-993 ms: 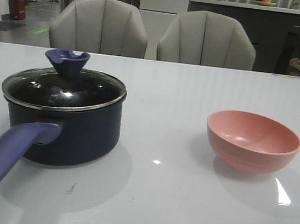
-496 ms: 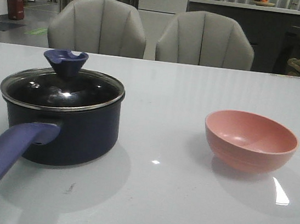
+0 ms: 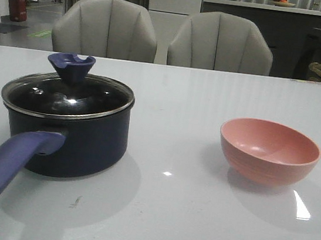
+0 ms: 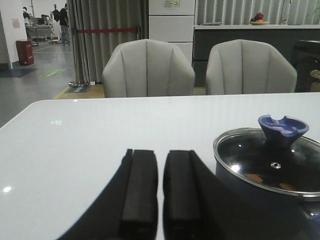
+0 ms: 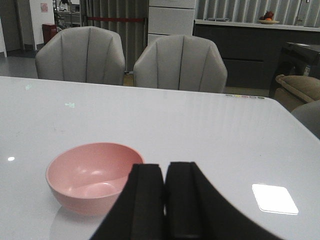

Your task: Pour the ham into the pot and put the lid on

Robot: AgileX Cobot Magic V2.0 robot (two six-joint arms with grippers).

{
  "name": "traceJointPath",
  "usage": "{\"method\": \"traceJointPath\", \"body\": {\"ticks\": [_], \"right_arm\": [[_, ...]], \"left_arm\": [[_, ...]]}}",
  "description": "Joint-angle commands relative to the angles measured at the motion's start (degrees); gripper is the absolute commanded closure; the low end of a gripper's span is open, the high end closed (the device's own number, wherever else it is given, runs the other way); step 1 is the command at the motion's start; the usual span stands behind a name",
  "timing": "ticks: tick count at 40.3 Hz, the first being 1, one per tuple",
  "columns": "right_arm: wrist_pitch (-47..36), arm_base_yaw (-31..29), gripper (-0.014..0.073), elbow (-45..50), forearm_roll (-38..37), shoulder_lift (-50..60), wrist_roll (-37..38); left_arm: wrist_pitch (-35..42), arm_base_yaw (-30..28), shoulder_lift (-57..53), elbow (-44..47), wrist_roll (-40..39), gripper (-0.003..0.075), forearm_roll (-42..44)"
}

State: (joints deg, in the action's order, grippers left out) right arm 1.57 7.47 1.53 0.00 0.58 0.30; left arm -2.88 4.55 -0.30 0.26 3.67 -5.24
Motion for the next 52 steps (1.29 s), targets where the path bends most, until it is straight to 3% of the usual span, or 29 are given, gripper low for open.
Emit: {"method": "traceJointPath", "body": {"ticks": [1,52], "right_arm": [[-4.3,-0.2,0.0444,-0.2,-0.5,1.2,0.1],[-4.3,-0.2,0.0444,-0.2,-0.5,1.2,0.1]], "left_arm": [[4.6,-0.1,-1.0,1.2,-0.4,0.0589,-0.5],[4.6,-0.1,-1.0,1.2,-0.4,0.0589,-0.5]]}}
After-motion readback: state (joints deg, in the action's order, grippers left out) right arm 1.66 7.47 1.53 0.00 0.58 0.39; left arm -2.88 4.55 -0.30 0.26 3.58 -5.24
